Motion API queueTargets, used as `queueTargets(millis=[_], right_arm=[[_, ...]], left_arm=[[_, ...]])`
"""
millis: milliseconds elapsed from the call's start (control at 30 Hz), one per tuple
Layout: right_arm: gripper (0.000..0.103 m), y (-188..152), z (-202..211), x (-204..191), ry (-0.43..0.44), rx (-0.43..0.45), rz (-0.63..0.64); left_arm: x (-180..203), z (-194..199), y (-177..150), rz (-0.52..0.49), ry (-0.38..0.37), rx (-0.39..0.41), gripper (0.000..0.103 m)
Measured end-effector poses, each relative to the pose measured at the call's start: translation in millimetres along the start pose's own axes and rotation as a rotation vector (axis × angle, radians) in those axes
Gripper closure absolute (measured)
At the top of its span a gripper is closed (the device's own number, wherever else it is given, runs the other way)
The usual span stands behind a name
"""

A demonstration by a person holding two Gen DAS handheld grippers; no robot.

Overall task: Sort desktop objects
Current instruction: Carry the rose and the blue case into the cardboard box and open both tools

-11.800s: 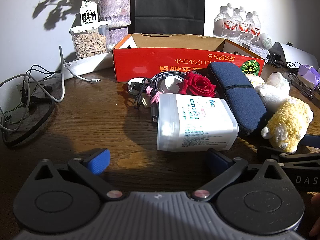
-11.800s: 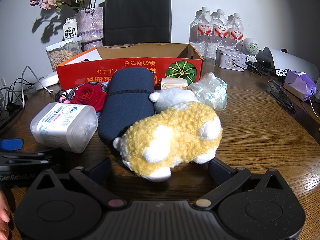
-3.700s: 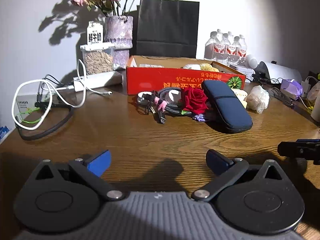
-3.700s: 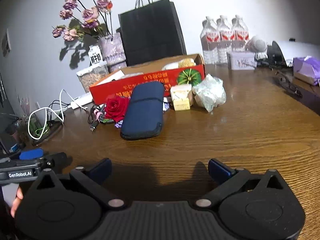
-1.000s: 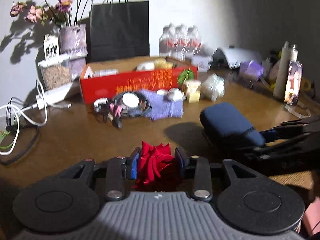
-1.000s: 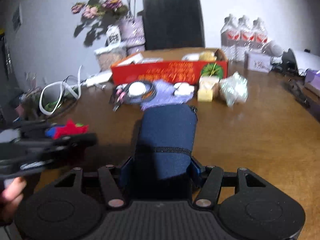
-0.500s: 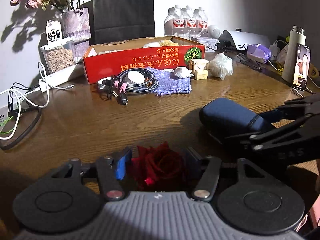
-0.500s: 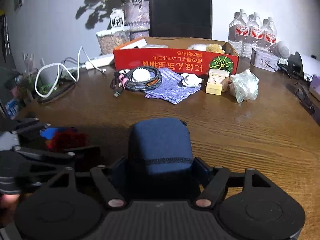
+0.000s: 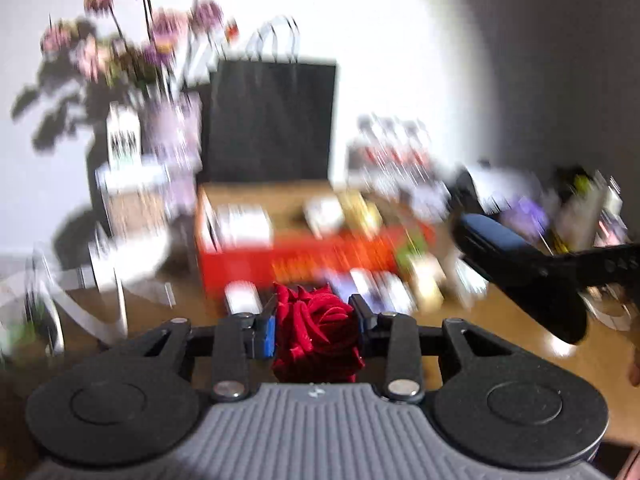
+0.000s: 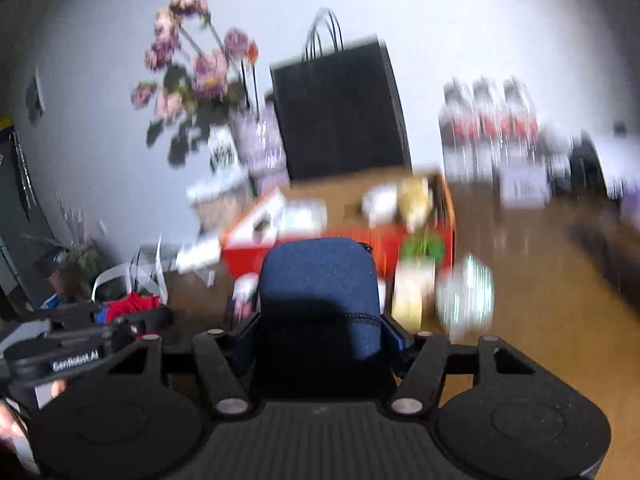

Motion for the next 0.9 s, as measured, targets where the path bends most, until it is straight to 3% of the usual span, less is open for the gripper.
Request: queueTargets(millis=[133,233,333,433,533,667,733,900], right_arm=[[0.042,82.0,-66.5,-1.0,-0.026,0.007,-0.012],[0.042,115.0,-144.5,5.8,-0.077,-0.081,-0.067],[0.042,110.4,-214.9,19.8,-0.171,-0.198,-0.096],[0.042,80.7,-268.6,36.3,-0.243,-0.324,-0.118],[0.041,55.3,-293.1,44.6,-0.304,-0.382,-0.084],[0.037,40.1,-307.8,50.8,-0.344,-0.43,-0.08],[0.036,42.6,-302.2,51.5,-0.337,-0.415,-0.096],[0.031,78.4,-266.7,43.8,-0.291,-0.294,-0.124]], left_arm=[[-40.2,-70.1,70.7,0.03,0.048,0.007,0.067],[-63.0,-146.1,92.9,0.078,0.049,-0.115,0.067],[-86.3,-223.2,79.8,0.139,0.113,-0.273,0.067],[-94.3,-264.4,55.5,0.124,0.196,-0.354,0.067],[-86.4,-278.6,34.2,0.105,0.195,-0.395,0.065],[-75.9,-286.4,32.8,0.027,0.183,-0.399,0.057],[-78.7,-285.7,37.5,0.017,0.192,-0.389,0.048],[-94.8,-263.1,64.9,0.126,0.183,-0.282,0.025]])
Point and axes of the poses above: each gripper's, at about its wrist camera, not at the fingertips, and z roughly against the way its jaws point, x to its right, y to its top, the point moved 9 cm from there along -z, roughly the way its jaws point, and after that the axes turned 9 degrees about -z, right-handed, at the moved point
